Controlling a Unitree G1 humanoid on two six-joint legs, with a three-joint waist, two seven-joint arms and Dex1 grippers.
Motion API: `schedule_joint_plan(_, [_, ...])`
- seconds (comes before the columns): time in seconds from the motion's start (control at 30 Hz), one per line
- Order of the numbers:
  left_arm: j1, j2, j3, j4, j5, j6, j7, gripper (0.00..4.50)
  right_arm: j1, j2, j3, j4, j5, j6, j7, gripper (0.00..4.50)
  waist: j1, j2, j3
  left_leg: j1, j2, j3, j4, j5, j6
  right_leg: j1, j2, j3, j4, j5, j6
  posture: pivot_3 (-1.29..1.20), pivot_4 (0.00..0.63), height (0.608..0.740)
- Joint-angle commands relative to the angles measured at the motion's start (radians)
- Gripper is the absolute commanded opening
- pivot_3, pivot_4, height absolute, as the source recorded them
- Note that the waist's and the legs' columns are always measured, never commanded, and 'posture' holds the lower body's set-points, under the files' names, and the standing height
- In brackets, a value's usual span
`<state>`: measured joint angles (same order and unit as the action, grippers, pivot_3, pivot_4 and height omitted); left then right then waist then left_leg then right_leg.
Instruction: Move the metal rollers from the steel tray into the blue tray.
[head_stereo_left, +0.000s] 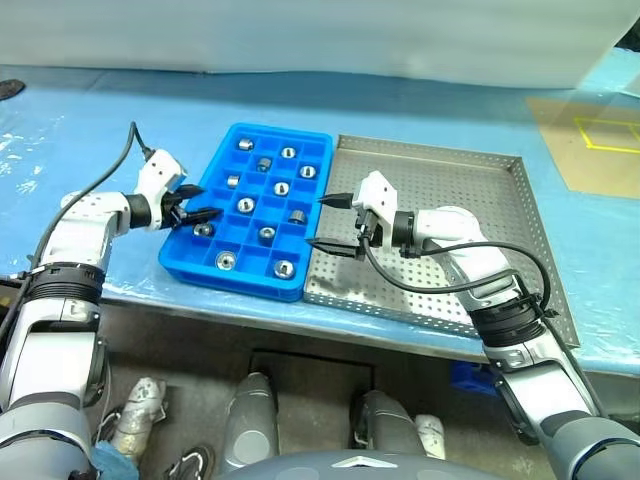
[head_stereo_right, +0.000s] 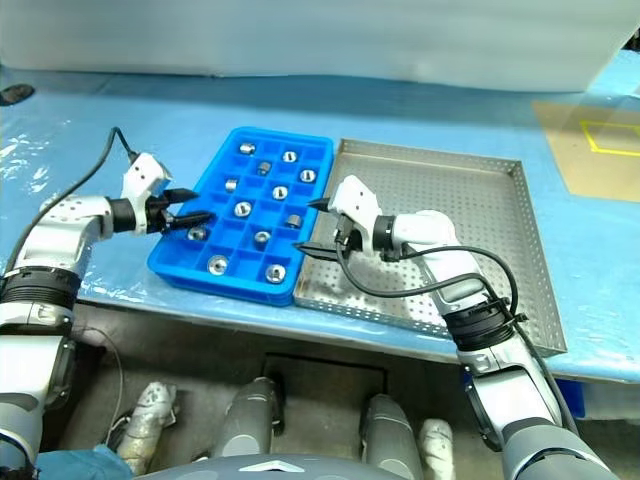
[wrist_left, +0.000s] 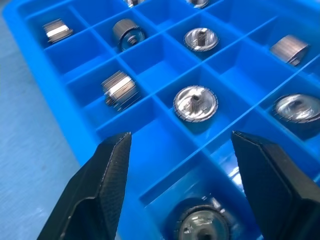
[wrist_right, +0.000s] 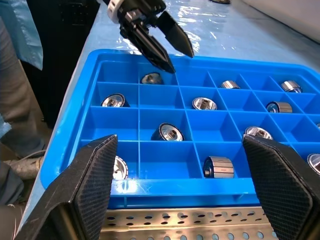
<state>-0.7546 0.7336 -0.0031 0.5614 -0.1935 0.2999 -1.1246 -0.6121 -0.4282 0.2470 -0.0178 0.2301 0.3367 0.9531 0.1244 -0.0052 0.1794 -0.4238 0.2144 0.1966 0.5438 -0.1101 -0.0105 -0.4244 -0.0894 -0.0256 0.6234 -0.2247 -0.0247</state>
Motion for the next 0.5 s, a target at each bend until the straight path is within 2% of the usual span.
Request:
schedule_joint_plan(0.03, [-0.024,0.056,0.035,-0.139,-0.06,0.088,-0.066,3.34,0.001,0.005,-0.016,-0.042,0.006,-0.009,-0.009,4.11,0.0,0.0,0.0,-0.001,0.0,0.001,0.0,-0.001,0.001,0.0,0.0,-0.001,0.0,0.0,0.0,0.06,0.15,0.74])
schedule_joint_plan(0.3, [-0.145,0.068,0.093,-0.19,-0.162,0.224,-0.083,3.34,-0.003,0.018,-0.016,-0.041,0.008,-0.014,-0.022,4.11,-0.001,0.0,0.0,0.0,0.0,0.002,0.001,-0.002,0.003,0.0,0.0,0.0,0.0,0.0,0.0,0.05,0.15,0.74])
schedule_joint_plan(0.5, [-0.057,0.059,0.049,-0.396,-0.233,0.303,-0.156,3.34,0.001,0.007,-0.034,-0.067,0.032,0.009,-0.009,4.11,-0.001,0.0,0.0,0.004,0.0,0.003,0.001,-0.002,0.003,0.002,-0.001,0.001,0.0,0.0,0.0,0.05,0.15,0.74])
